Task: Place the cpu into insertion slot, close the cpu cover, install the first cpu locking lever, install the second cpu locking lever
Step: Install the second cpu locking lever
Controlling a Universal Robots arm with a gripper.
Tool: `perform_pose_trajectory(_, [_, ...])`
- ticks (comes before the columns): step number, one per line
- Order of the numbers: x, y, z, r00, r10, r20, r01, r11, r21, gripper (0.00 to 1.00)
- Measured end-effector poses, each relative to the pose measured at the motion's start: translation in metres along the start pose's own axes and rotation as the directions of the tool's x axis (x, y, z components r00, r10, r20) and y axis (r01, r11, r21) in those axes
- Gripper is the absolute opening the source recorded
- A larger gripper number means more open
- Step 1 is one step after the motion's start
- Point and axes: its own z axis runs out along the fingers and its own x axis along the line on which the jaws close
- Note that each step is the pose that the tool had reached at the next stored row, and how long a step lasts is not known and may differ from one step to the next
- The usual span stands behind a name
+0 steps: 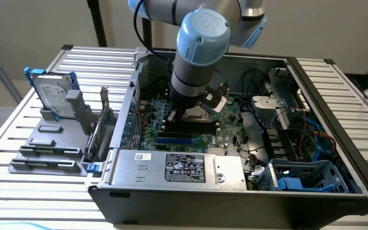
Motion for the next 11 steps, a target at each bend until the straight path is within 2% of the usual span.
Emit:
perform_pose_trajectory(9, [0.0022,-0.0033,0.0036,1.0000,0.000,-0.0010,0.000,1.0000,-0.0005,0.11])
perform_pose_trajectory(11, [0.0023,-0.0034,0.0040,1.0000,-0.001,-0.0015,0.001,1.0000,-0.0022,0.11])
